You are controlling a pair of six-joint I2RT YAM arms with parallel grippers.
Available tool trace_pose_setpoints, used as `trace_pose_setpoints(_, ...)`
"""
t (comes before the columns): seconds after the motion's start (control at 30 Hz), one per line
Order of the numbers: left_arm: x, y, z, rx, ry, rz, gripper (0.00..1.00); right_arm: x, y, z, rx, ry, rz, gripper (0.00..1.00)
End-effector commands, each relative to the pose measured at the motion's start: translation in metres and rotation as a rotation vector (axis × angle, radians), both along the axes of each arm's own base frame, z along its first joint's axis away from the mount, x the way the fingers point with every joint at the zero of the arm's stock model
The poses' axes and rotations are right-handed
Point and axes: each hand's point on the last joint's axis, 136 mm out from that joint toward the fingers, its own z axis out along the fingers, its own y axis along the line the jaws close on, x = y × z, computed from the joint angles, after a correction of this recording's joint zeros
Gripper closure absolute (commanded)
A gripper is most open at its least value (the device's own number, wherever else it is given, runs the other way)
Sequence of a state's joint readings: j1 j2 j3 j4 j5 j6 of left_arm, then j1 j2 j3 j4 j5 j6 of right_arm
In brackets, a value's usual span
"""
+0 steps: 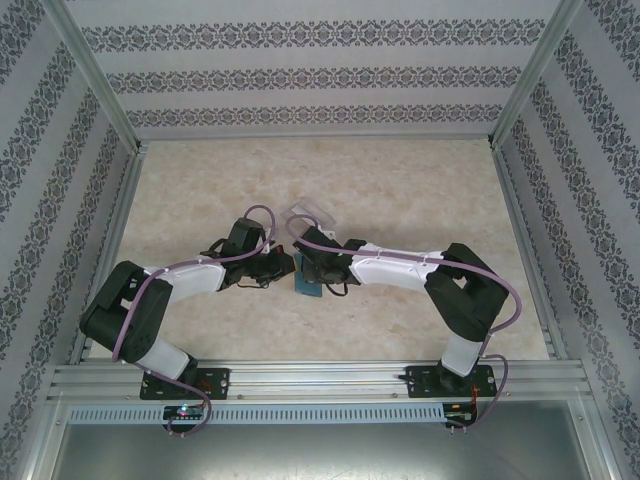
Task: Put the credit cards into the card holder
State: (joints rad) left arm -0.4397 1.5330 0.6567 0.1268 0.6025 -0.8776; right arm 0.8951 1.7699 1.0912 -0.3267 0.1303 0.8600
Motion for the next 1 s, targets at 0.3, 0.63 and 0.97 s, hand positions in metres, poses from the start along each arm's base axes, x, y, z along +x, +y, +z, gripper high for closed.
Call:
trace_pose_setpoints(0.3,0.004,0.005,-0.004,0.04,-0.03,0.017,1.0,-0.005,-0.037,-0.005,-0.101,-0.016,-0.036,1.0)
trace_pose_setpoints(0.63,0.006,0.003,-0.014,0.056,-0.016,0.006,0.93,-0.006,-0.061,-0.006,-0.006,-0.004,-0.05,1.0)
trace_pose_setpoints(0.97,0.006,-0.001,-0.009,0.054,-0.021,-0.033,0.53,-0.004,-0.045,0.056,0.21,-0.086,0.039,1.0)
